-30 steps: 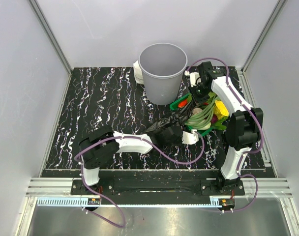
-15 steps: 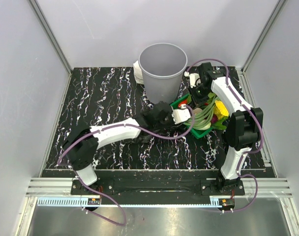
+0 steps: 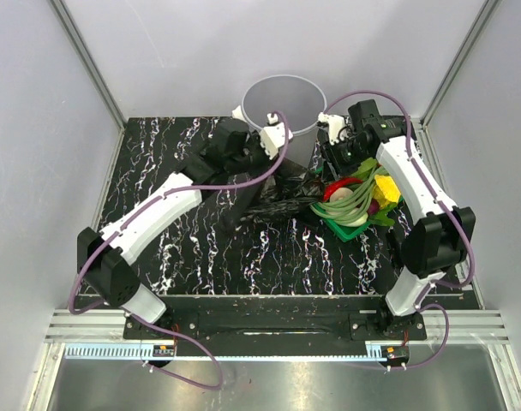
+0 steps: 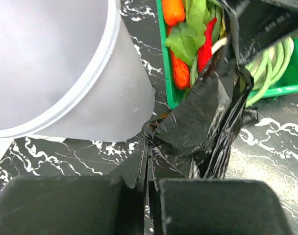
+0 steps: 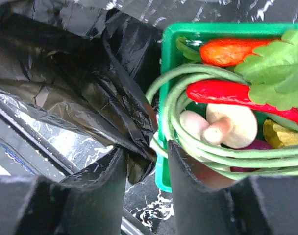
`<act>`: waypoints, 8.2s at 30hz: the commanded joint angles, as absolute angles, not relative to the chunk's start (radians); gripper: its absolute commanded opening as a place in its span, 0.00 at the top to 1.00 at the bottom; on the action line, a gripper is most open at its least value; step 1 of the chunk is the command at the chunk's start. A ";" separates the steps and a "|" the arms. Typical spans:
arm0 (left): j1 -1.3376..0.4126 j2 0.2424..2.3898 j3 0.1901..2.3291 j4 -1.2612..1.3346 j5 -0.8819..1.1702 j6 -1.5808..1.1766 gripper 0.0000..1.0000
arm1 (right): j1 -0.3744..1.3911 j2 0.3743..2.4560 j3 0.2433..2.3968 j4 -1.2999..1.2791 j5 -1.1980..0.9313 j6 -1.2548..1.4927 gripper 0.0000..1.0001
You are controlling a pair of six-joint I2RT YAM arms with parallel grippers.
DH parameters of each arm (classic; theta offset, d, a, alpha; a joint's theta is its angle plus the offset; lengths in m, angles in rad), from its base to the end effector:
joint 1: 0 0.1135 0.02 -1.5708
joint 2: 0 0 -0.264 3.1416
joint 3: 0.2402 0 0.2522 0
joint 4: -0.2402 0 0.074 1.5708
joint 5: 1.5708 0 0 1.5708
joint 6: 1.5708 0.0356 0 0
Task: Put the trash bags into the trash bin
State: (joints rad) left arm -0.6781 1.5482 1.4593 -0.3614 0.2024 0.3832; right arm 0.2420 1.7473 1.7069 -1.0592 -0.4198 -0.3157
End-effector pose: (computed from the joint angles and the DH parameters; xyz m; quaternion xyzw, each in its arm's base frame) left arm 0.2769 -0.2323 0.3681 0.4728 0.6997 -0.1623 0.5104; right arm 0.3479 0.1008 0.3286 -0.3085 0.9009 0.1941 0.2356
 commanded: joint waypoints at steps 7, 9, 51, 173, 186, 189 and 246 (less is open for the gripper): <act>-0.611 1.508 1.672 -0.459 0.193 0.233 1.00 | 0.324 1.589 1.787 -0.986 -0.569 -0.259 0.50; -0.611 1.531 1.732 -0.492 0.178 0.218 1.00 | 0.334 1.562 1.767 -0.973 -0.627 -0.258 0.50; -0.598 1.733 2.095 -0.713 0.123 0.170 1.00 | 0.819 1.400 1.567 -0.780 -0.433 -0.408 0.48; -0.414 1.500 1.836 -0.574 0.565 0.071 1.00 | 0.680 1.522 1.666 -0.666 0.170 -0.255 0.32; -0.399 1.393 1.867 -0.725 0.298 0.247 1.00 | 0.655 1.474 1.818 -0.764 0.052 -0.291 0.18; -0.391 1.381 1.896 -0.771 0.250 0.282 1.00 | 0.638 1.488 1.861 -0.769 0.034 -0.340 0.15; -0.210 1.290 1.884 -0.753 -0.038 0.586 1.00 | 0.531 2.223 2.537 -1.106 -0.356 -0.716 0.39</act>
